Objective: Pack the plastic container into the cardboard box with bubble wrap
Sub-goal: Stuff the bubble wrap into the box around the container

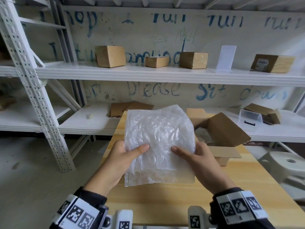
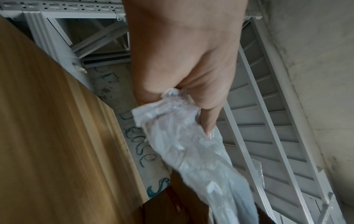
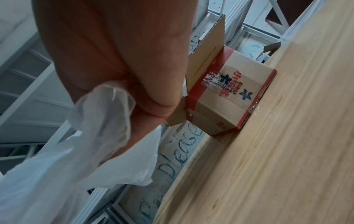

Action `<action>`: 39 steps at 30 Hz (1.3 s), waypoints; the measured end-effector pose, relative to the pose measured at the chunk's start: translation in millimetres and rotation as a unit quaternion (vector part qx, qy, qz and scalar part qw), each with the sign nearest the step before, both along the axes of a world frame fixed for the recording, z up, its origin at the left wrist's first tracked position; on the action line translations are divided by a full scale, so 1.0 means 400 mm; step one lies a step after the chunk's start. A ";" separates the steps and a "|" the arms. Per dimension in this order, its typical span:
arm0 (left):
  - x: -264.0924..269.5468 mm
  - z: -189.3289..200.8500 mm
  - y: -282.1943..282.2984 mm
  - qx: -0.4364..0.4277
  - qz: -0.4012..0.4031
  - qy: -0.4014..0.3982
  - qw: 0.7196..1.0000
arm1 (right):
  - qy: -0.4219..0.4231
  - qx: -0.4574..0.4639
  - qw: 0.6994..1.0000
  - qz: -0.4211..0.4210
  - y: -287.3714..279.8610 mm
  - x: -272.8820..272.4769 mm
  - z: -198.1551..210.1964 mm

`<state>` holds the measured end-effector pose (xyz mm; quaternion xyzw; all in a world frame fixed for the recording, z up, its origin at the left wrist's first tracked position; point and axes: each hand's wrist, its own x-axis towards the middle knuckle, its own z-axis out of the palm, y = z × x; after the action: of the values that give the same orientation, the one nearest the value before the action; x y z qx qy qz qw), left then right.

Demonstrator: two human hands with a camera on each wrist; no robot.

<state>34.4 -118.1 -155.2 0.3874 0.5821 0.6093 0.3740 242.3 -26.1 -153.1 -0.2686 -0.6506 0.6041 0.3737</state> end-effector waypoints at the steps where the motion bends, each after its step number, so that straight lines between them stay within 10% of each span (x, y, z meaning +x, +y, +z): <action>1: -0.001 -0.004 0.001 -0.004 -0.002 0.004 1.000 | 0.002 -0.001 1.000 -0.009 0.002 0.001 -0.001; 19: 0.034 -0.024 0.032 -0.054 -0.051 0.075 0.994 | 0.023 0.002 0.984 -0.177 0.058 0.053 0.001; 33: 0.139 0.008 0.096 0.070 -0.059 0.133 0.987 | 0.068 0.075 0.973 -0.209 0.091 0.162 0.070; 39: 0.160 -0.008 0.147 -0.034 -0.091 0.245 0.965 | -0.132 0.106 0.915 -0.367 0.177 0.206 0.036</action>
<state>98.4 -59.3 -158.3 0.5626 0.6390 0.4391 0.2870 324.6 44.5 -138.5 -0.5245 -0.6098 0.3115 0.5060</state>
